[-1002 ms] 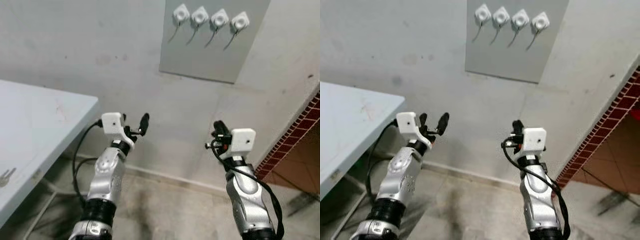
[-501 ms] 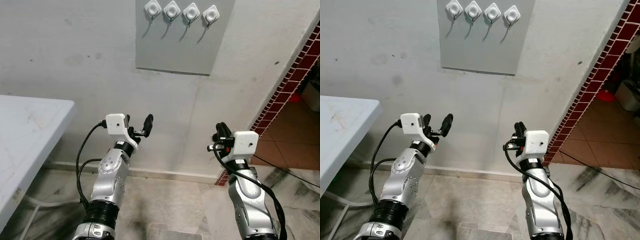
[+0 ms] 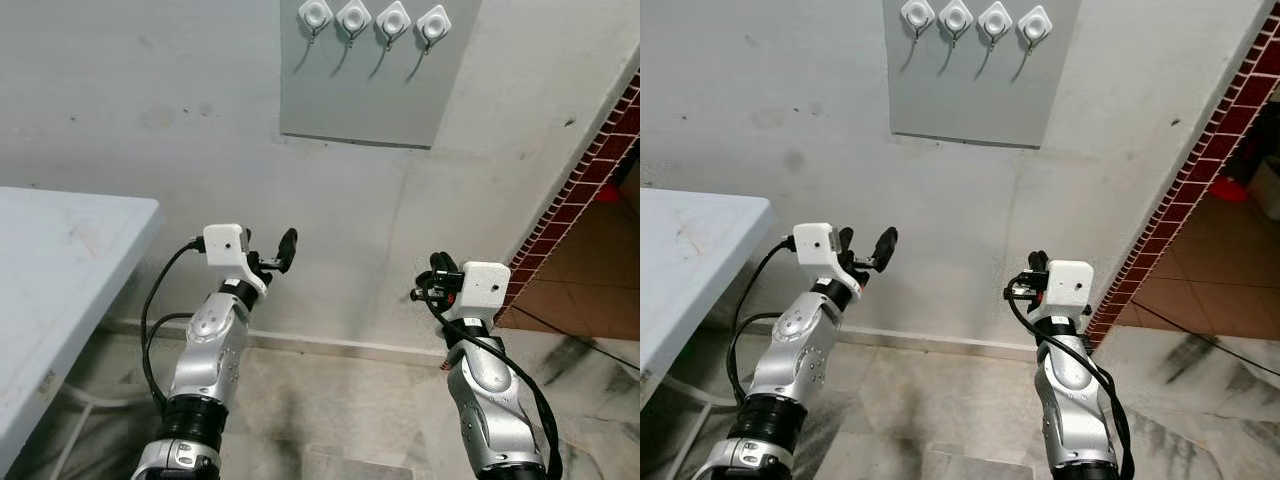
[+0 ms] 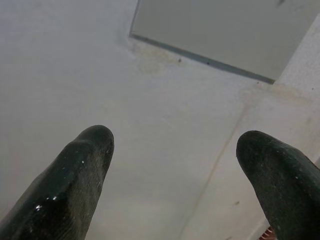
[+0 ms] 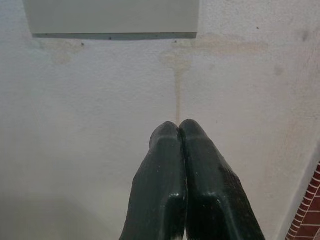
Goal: Hang keys on a hook
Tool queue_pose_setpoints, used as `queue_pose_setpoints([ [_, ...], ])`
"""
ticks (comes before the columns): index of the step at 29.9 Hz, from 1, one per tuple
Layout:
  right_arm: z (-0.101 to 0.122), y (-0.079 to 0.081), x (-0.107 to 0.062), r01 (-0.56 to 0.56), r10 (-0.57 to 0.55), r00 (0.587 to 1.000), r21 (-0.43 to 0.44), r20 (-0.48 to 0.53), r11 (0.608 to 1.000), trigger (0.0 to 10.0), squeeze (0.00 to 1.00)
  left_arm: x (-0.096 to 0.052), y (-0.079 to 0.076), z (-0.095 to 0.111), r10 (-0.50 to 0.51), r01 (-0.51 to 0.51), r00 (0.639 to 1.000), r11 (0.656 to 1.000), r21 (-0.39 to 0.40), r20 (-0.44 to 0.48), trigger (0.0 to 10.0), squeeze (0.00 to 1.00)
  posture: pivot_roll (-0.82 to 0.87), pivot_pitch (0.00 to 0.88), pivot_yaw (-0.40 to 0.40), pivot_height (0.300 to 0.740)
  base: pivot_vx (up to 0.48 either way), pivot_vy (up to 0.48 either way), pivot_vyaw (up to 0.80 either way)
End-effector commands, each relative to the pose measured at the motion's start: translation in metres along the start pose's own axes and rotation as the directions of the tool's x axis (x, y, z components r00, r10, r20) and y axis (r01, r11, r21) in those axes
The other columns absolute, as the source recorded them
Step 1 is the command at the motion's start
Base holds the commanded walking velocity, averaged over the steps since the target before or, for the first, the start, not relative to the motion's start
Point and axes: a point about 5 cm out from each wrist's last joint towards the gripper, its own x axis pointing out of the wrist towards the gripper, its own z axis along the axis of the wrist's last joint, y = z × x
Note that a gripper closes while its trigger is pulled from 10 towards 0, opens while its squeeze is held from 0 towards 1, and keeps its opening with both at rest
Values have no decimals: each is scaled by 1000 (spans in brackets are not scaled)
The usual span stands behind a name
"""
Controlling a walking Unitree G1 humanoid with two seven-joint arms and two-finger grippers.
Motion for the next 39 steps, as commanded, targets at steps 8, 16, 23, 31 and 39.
queue_pose_setpoints([
  [8, 6, 2, -5, -24, 25, 998, -18, 51, 1000, 10000, 0, 9, -11, 1, -66, 66, 997, 998, -4, -33, 10000, 0, -53, 0, 31, 740, 0, 0, 0],
  [16, 3, 14, -4, -42, 42, 997, -5, 60, 999, 10000, 0, 11, -10, -1, -77, 77, 996, 997, 7, -47, 10000, 0, -62, 0, 60, 740, 0, 0, 0],
  [23, 6, 15, -3, -25, 25, 996, -6, 80, 1000, 10000, 0, 15, -15, 1, -97, 97, 994, 995, -1, -43, 10000, 0, -86, 0, 72, 740, 0, 0, 0],
  [31, 10, 7, -2, 12, -11, 996, -9, 89, 1000, 10000, 0, 21, -23, 0, -132, 132, 990, 991, -3, -46, 10000, 0, -138, 0, 74, 740, 0, 0, 0],
  [39, 28, 3, -1, 28, -23, 985, -29, 172, 999, 10000, 0, 28, -30, 10, -174, 175, 985, 983, 57, -19, 10000, 0, -147, 0, 69, 740, 0, 0, 0],
])
